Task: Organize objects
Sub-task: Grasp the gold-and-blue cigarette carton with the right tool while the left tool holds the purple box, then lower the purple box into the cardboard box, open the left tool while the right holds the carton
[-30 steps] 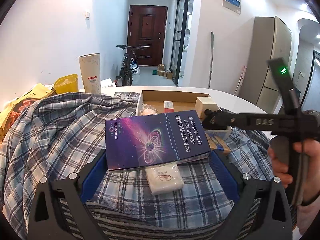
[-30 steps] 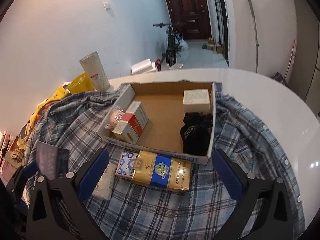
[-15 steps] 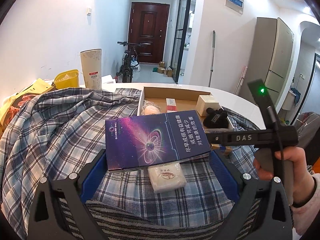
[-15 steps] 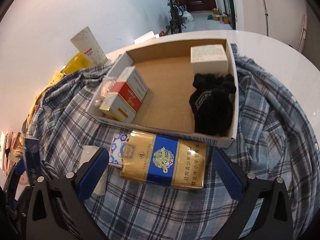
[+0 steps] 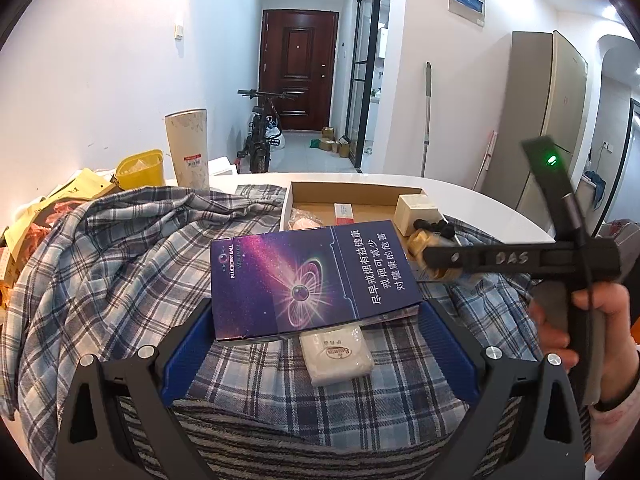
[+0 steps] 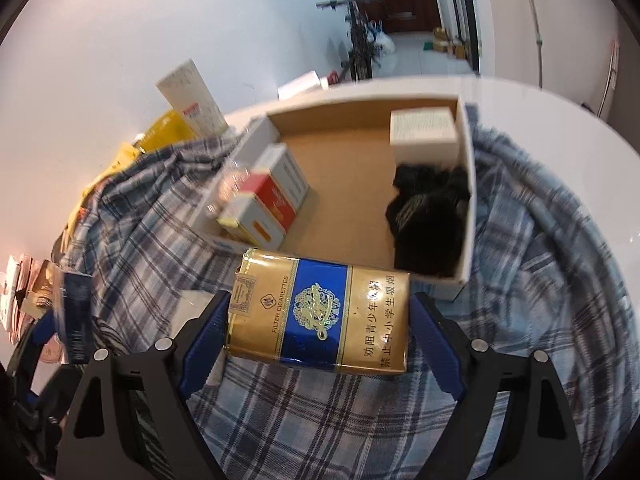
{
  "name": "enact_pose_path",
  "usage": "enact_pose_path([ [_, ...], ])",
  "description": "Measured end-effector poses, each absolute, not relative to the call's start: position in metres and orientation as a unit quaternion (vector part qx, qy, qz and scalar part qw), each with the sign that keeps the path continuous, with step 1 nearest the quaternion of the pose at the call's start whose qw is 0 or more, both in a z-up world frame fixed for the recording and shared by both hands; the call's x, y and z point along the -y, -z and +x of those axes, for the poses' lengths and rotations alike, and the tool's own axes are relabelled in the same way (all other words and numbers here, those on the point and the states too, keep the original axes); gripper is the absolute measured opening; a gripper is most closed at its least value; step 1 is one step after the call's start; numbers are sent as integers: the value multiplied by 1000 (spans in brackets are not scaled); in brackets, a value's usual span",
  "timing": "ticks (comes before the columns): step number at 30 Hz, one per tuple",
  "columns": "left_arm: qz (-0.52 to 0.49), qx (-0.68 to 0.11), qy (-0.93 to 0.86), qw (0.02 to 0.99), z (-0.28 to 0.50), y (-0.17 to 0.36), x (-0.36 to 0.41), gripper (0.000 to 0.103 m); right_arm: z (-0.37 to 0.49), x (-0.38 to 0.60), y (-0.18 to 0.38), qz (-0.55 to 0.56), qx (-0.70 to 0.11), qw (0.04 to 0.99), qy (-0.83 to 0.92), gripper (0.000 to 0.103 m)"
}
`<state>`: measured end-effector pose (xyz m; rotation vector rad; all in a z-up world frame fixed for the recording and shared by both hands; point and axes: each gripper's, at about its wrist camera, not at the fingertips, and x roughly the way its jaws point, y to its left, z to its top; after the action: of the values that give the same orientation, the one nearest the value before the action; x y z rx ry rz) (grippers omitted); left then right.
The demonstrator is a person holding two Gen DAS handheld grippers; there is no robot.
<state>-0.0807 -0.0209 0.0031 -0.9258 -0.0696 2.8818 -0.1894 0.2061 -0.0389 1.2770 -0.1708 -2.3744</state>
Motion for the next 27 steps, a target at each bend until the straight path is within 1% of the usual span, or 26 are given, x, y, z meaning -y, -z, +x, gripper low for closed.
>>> enact_pose_path([
  [7, -297, 12, -953, 61, -83, -16, 12, 100, -180, -228, -11, 392, 36, 187, 900, 87],
  [12, -315, 15, -944, 96, -103, -26, 2, 100, -180, -244, -26, 356, 16, 152, 922, 87],
  [16, -323, 4, -940, 113, -130, -35, -17, 100, -184, -261, -27, 339, 28, 124, 932, 87],
  [21, -321, -10, -939, 124, -170, -41, -42, 100, -191, -276, -15, 352, 56, 122, 926, 87],
  [27, -369, -7, -917, 153, -217, -18, -72, 100, -195, -292, -8, 345, 74, 94, 931, 87],
])
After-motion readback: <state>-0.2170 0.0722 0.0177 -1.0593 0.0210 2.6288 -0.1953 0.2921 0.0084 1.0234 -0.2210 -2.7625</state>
